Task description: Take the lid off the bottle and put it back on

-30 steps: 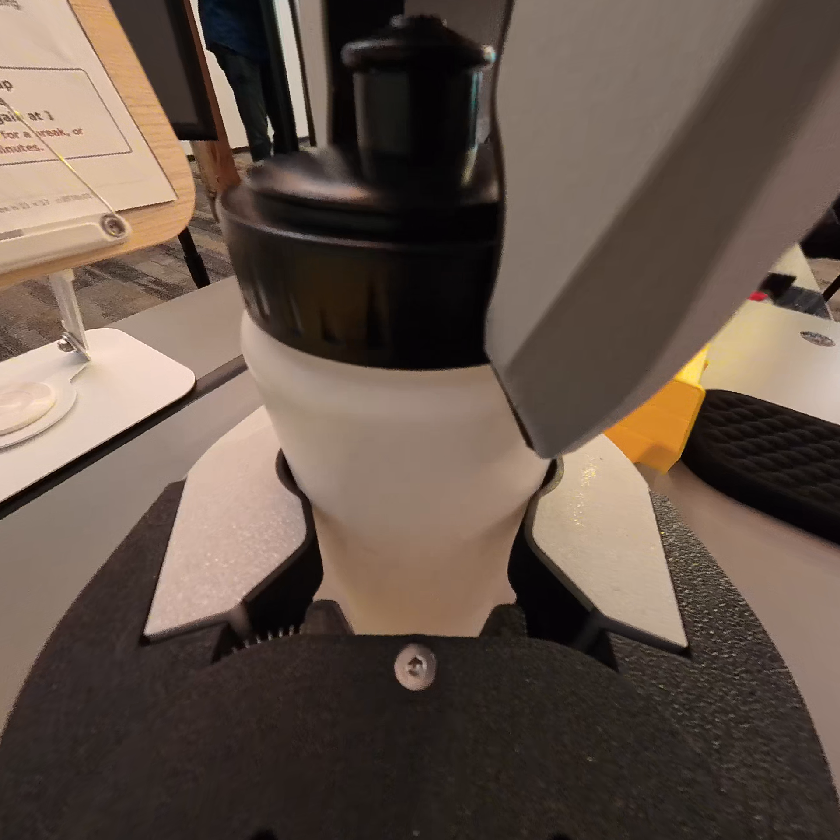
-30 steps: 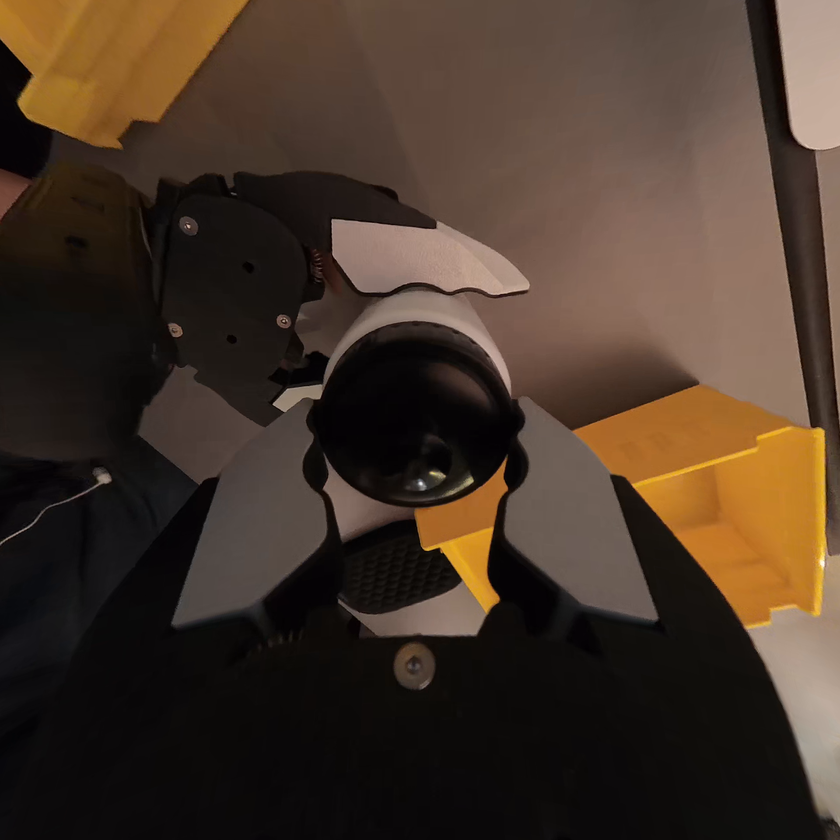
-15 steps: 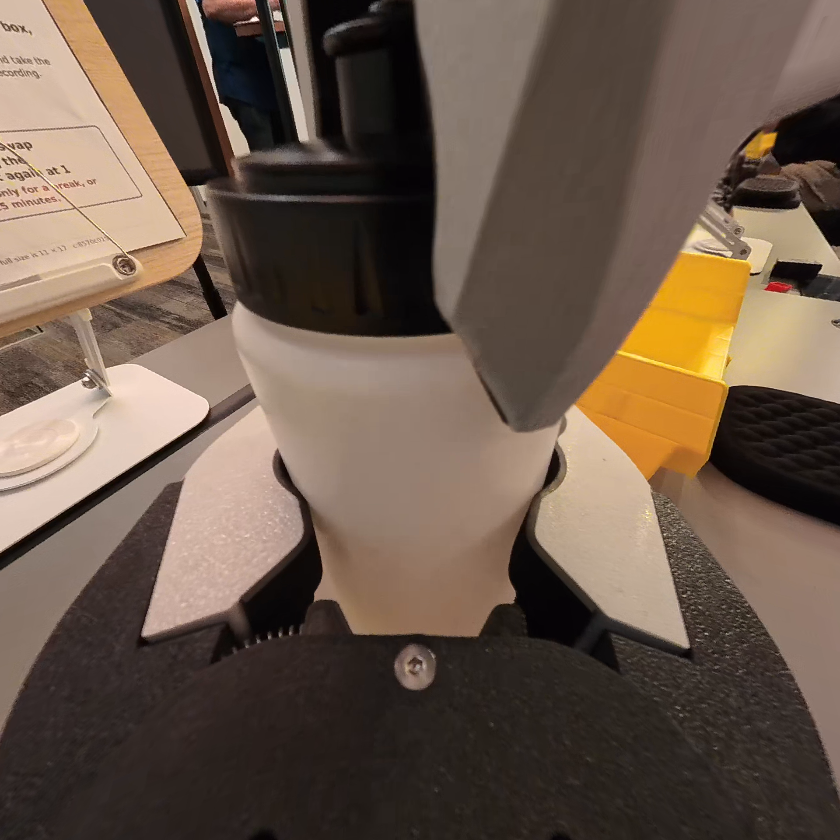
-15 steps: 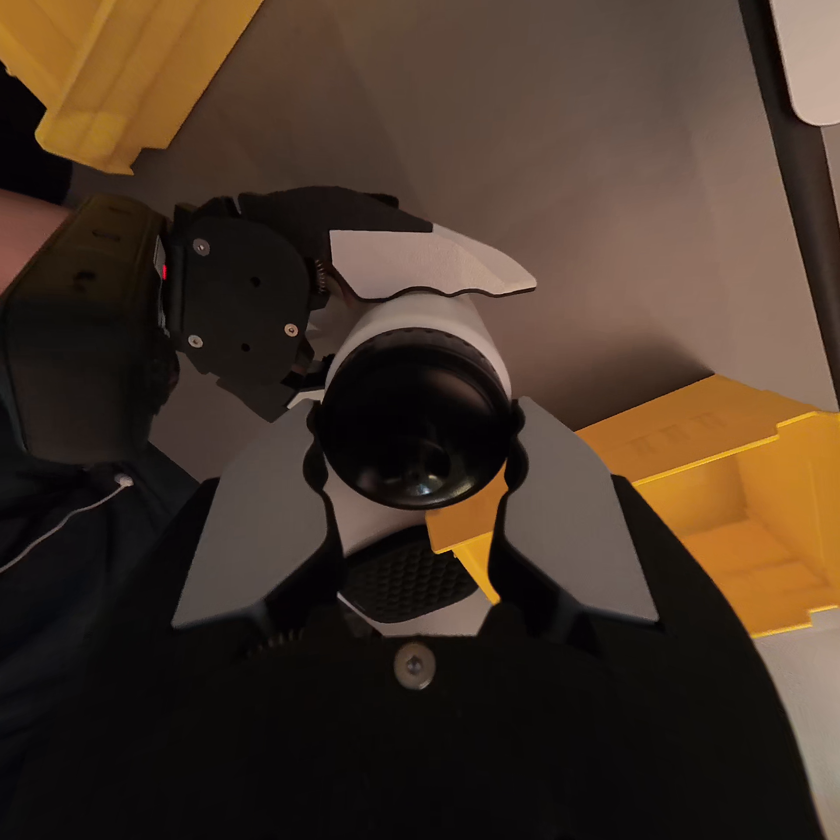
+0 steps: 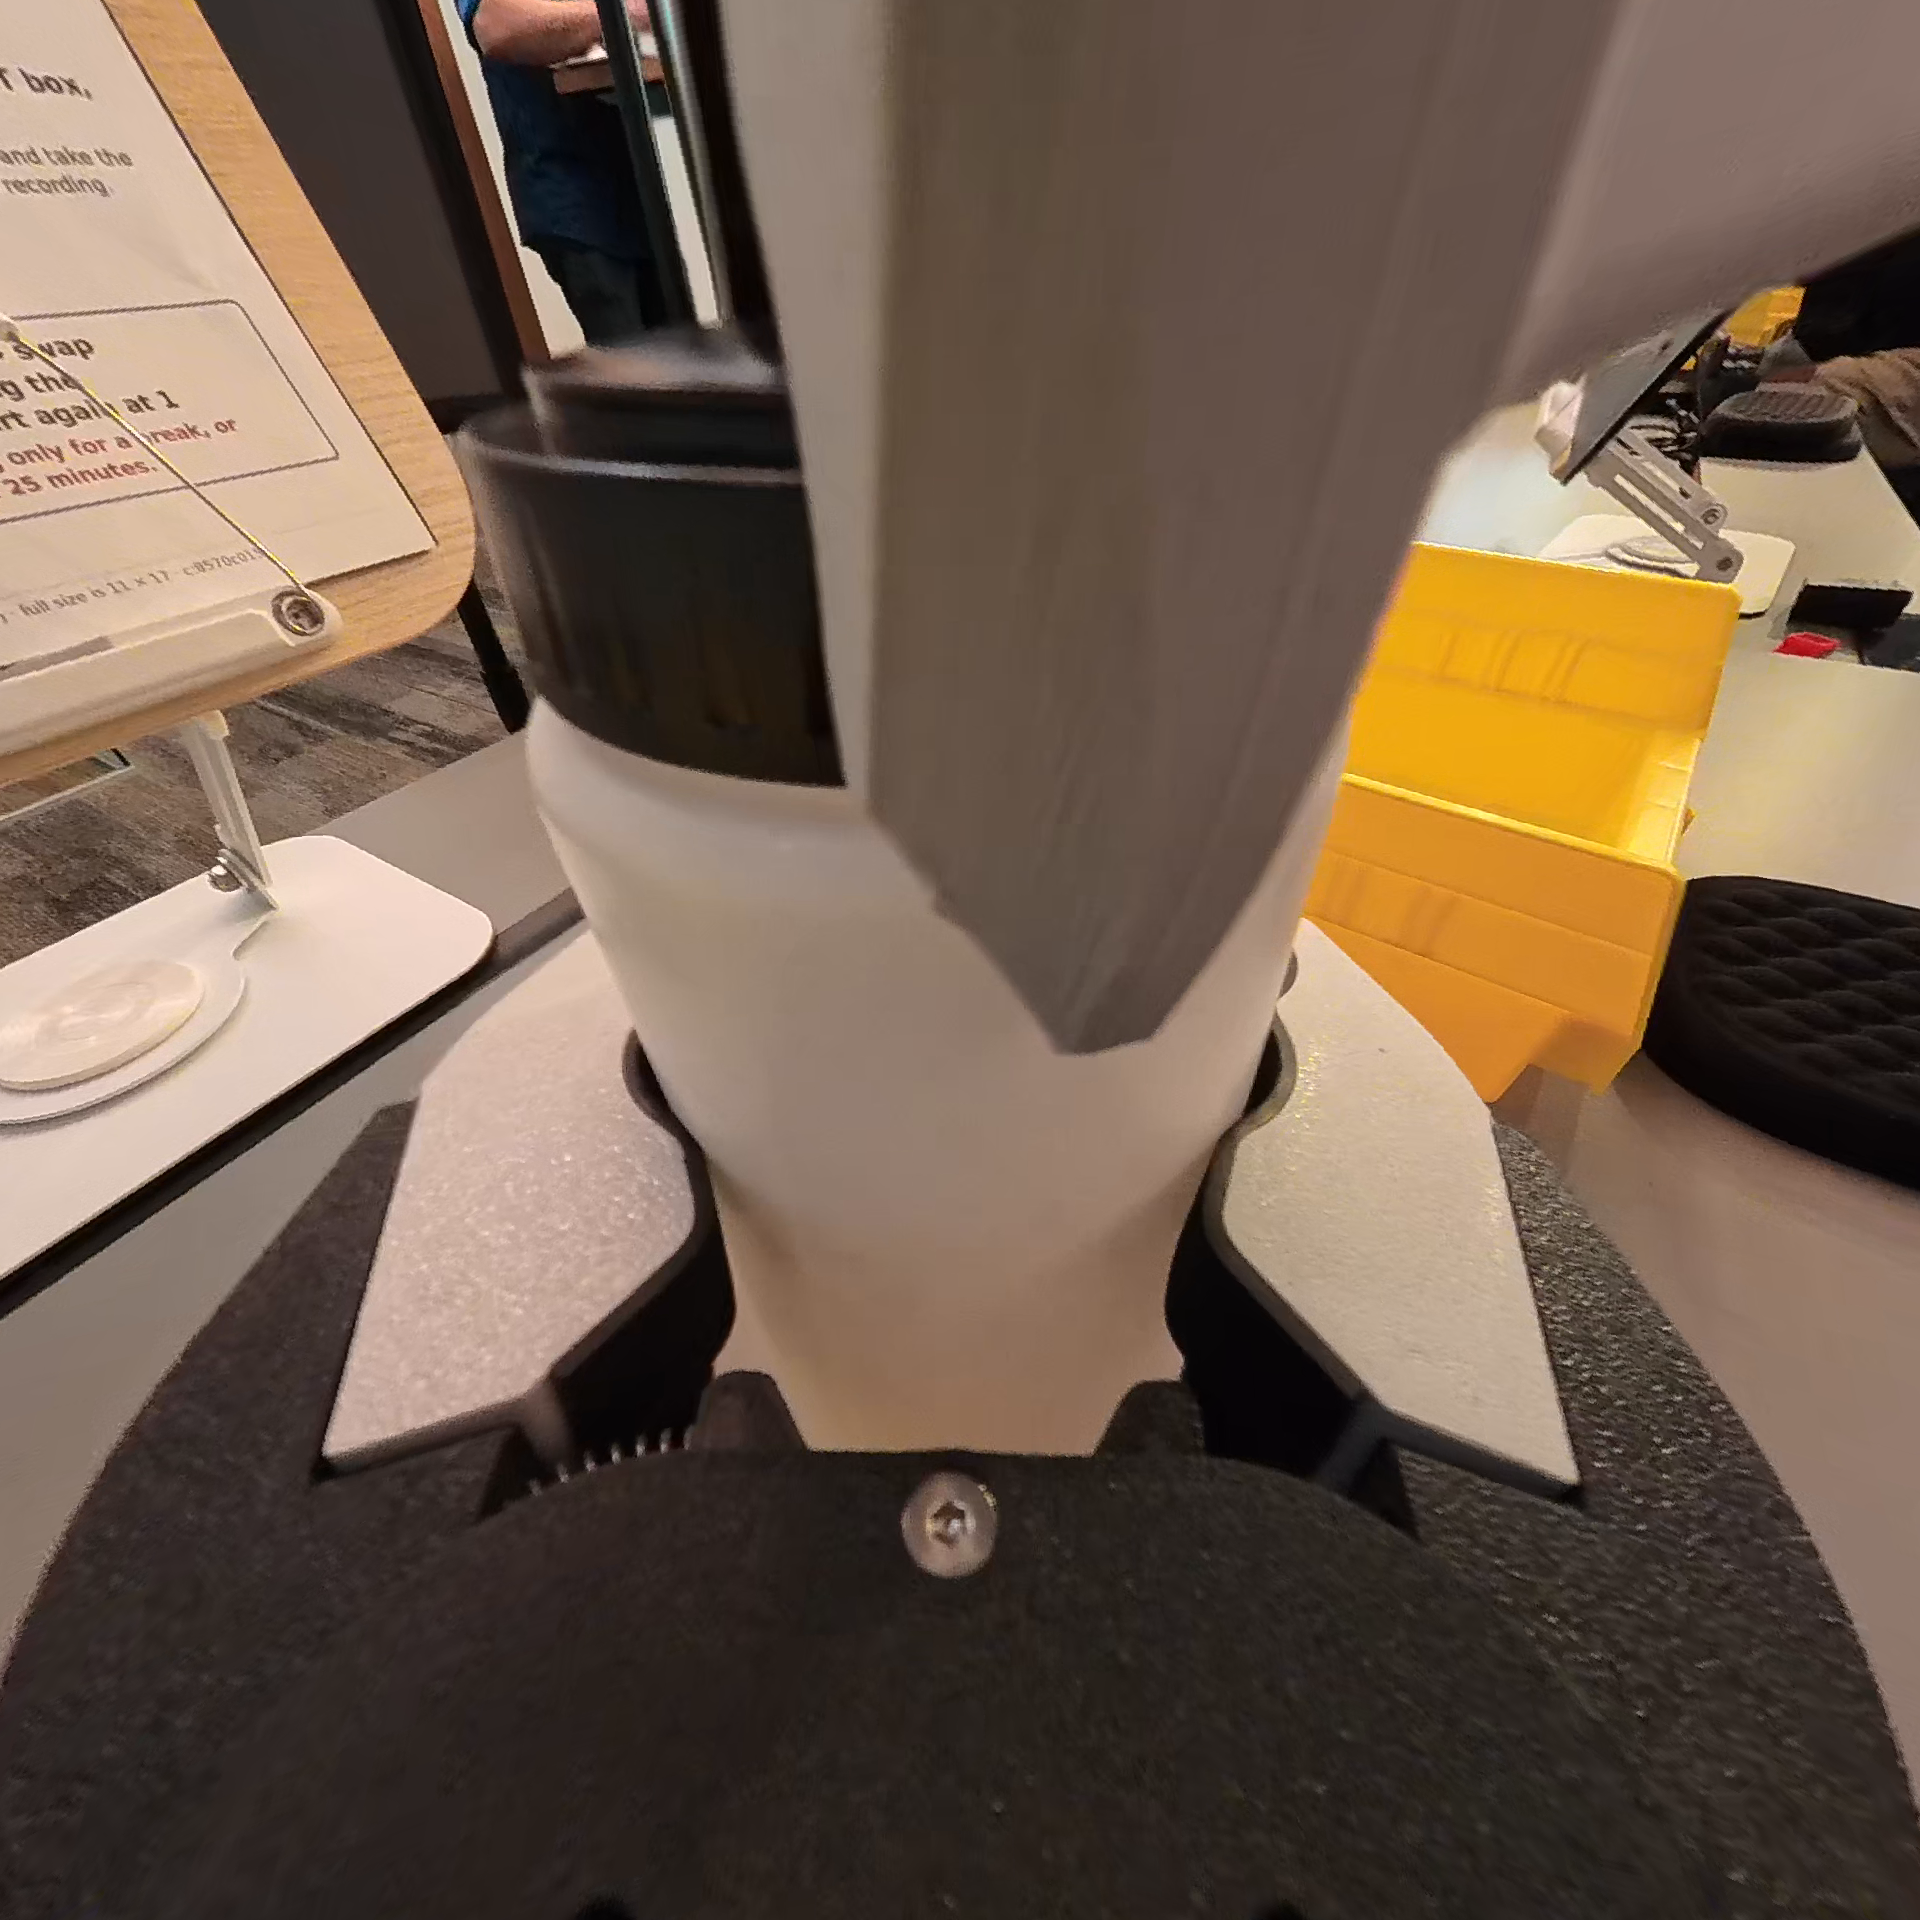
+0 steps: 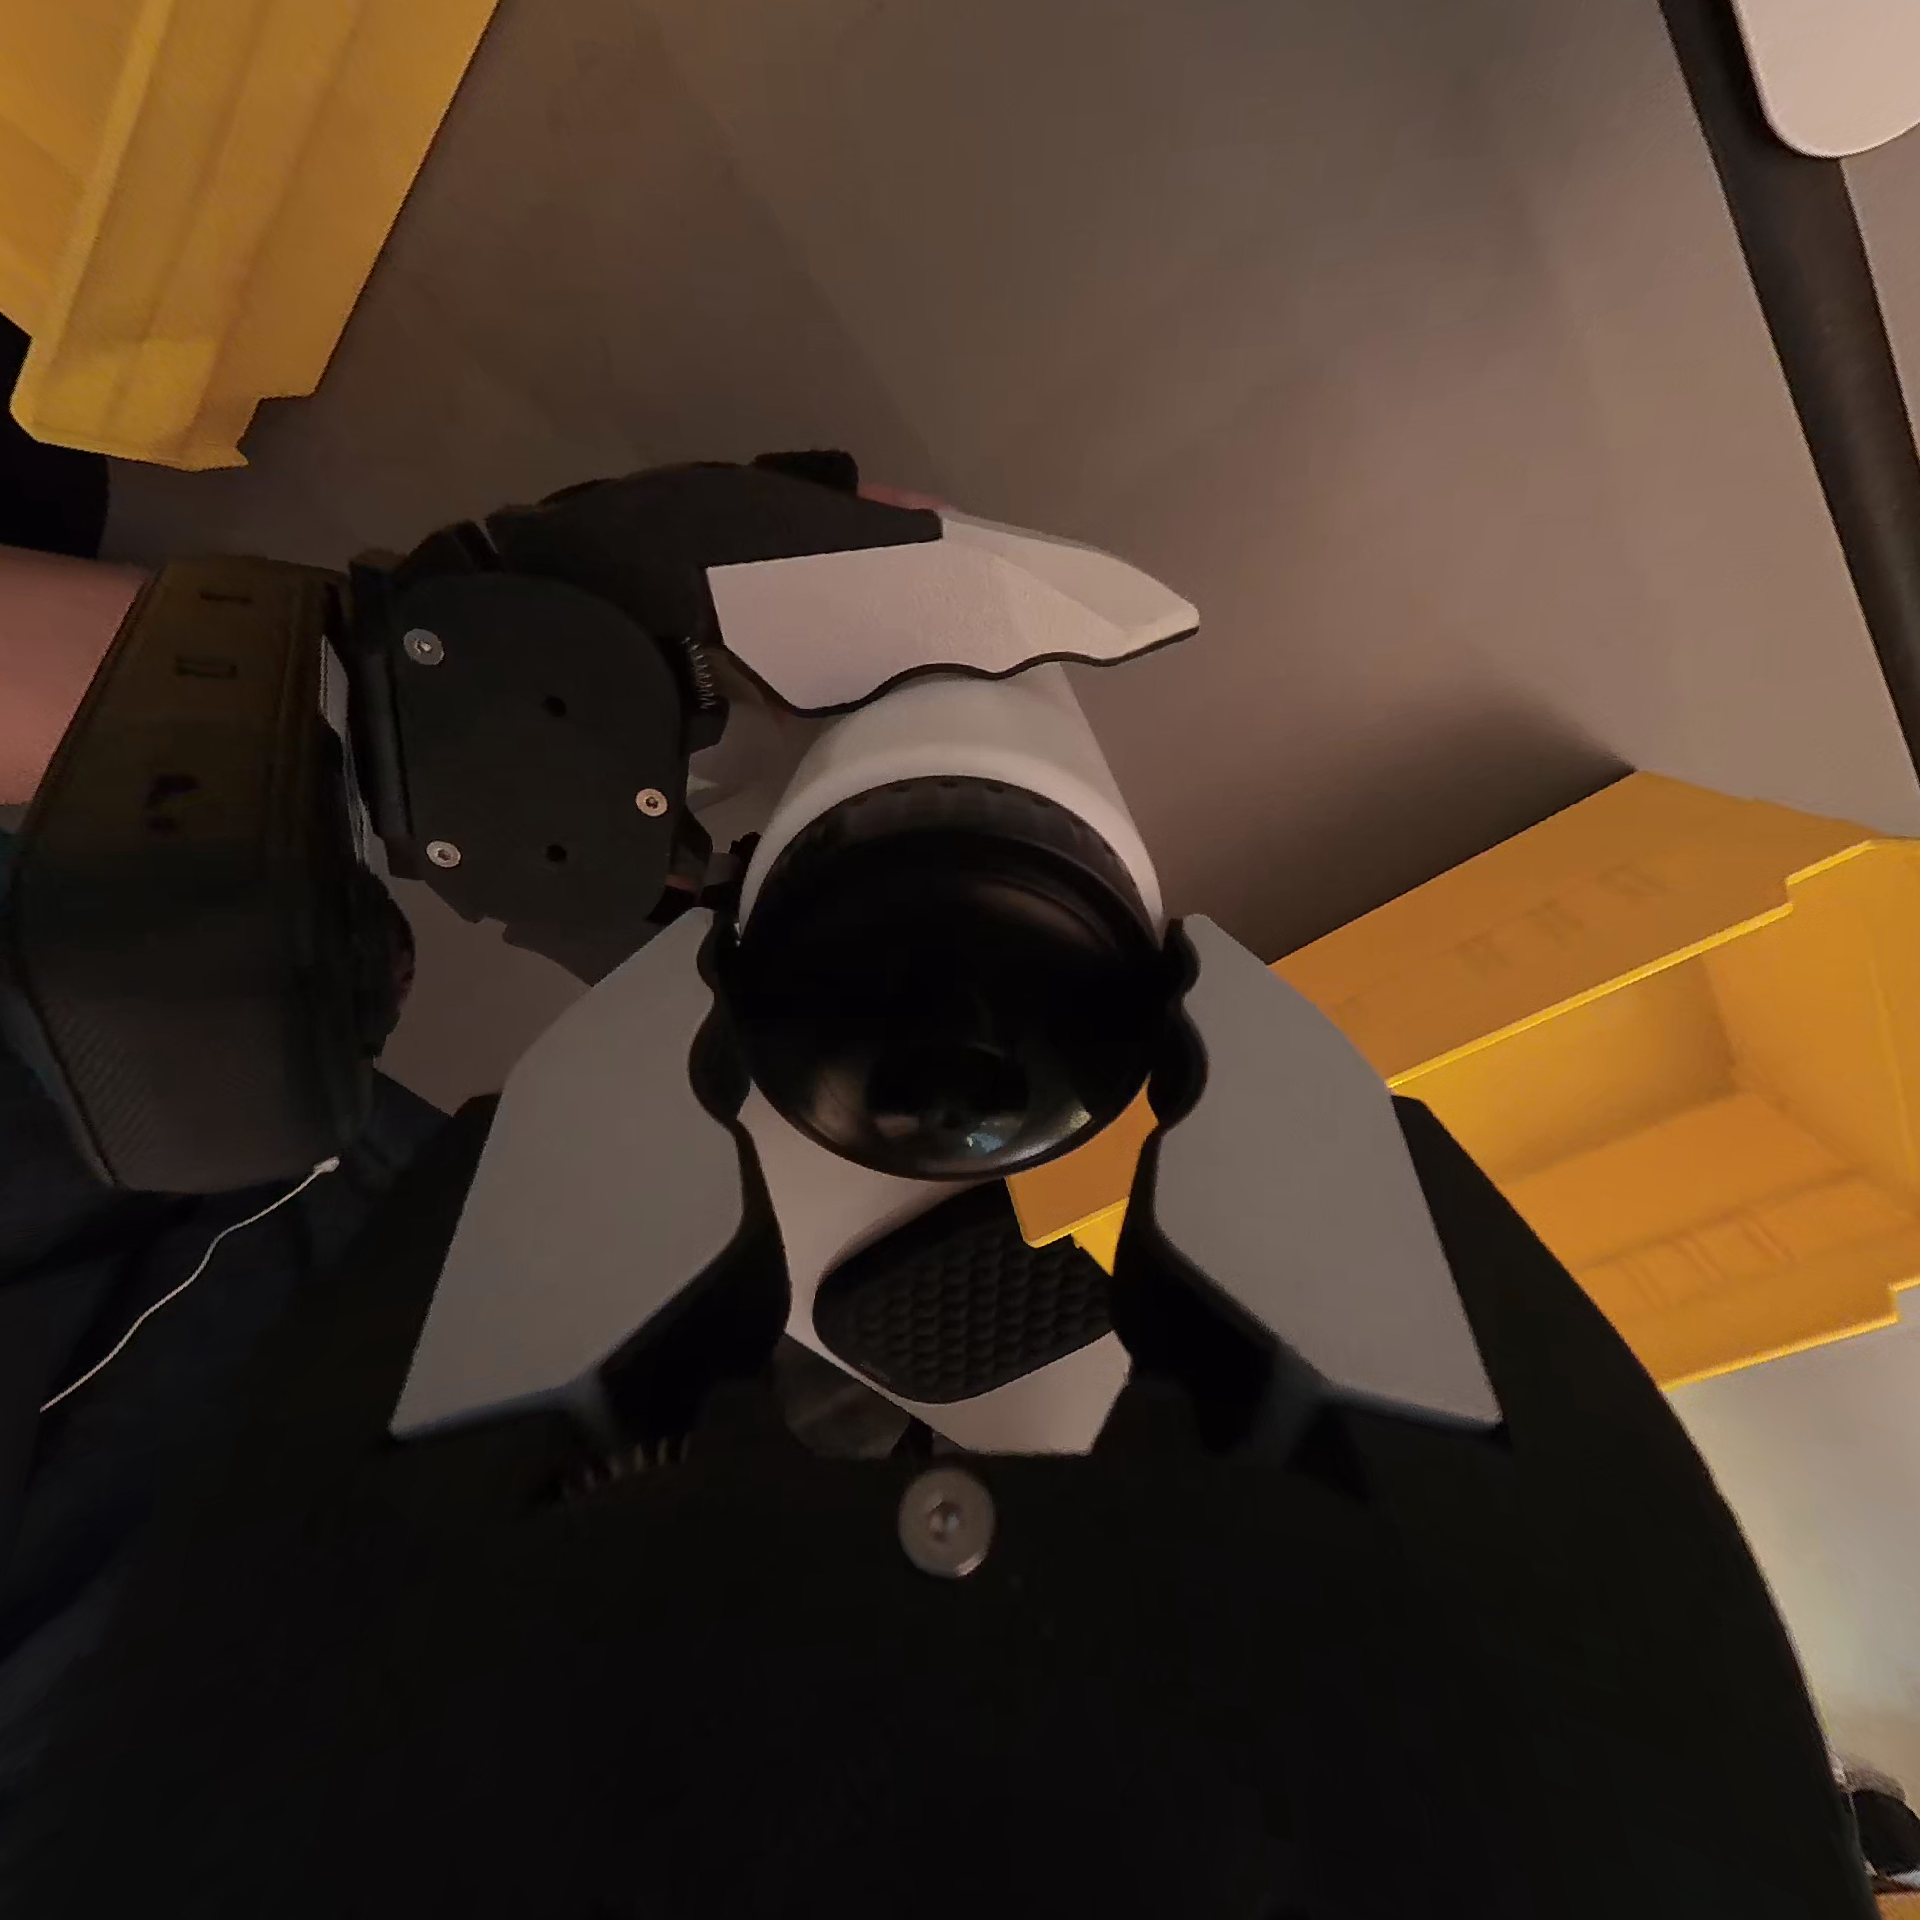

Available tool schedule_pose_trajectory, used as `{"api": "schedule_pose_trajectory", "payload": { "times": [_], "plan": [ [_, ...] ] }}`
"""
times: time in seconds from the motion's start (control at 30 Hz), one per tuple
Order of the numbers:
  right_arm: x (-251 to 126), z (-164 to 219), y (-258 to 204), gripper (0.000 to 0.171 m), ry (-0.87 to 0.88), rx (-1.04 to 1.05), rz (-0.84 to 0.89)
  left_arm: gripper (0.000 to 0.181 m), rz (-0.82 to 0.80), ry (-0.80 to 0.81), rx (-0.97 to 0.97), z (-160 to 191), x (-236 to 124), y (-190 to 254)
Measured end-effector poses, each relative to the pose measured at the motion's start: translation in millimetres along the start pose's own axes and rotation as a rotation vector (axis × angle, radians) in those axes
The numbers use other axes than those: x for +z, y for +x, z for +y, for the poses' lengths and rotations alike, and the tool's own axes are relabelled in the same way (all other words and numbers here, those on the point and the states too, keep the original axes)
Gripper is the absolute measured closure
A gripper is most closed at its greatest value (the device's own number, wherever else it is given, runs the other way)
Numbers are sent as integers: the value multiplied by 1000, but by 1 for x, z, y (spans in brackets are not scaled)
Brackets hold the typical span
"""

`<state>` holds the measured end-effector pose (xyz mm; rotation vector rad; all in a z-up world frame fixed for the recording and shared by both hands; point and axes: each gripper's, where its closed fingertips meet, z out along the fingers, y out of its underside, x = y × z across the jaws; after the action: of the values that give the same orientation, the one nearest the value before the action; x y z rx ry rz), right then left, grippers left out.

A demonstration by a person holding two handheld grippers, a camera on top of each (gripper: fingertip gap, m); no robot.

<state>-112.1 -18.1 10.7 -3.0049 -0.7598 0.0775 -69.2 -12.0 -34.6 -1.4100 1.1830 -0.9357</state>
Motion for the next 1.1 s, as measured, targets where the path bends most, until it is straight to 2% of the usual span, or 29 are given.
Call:
{"api": "schedule_pose_trajectory", "payload": {
  "times": [0.7,0.83,1.03,1.1],
  "plan": [
    [-1,7,4,93,-53,-273,-25,78,79,-12,12,-1,3,5],
    [0,4,3,92,-42,-423,-21,78,116,7,-8,-1,3,6],
    [1,5,-5,93,63,-826,-60,79,186,29,-19,-1,2,17],
    [0,7,-6,92,91,-891,-74,78,186,27,-15,-1,2,18]
  ]
}}
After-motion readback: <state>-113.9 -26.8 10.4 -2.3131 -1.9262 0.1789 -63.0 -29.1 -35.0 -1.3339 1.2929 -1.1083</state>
